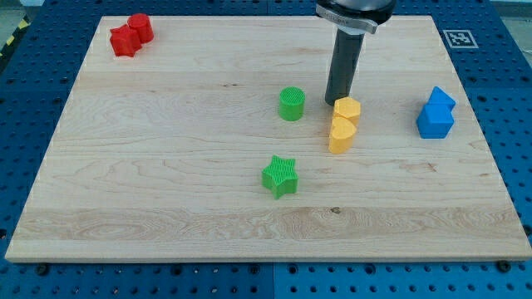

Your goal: Push the green circle to the top right corner of the board

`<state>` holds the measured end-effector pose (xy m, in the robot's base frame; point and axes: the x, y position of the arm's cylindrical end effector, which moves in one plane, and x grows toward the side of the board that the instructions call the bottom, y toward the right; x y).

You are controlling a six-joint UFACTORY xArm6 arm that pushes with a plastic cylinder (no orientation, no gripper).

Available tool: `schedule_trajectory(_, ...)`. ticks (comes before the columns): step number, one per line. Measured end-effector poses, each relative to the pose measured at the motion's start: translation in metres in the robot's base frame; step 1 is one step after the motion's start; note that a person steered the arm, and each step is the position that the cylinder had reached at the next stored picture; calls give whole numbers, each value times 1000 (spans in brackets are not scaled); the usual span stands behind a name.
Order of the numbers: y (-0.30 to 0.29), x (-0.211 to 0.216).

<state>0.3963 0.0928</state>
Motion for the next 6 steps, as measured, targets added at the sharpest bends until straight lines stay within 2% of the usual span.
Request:
schedule_trajectory(1, -28, 3)
schedule_trajectory(3, -33, 43)
schedule_trajectory(4, -76, 50)
schedule_trajectory(5, -94, 47)
schedule_trajectory(6, -86, 39)
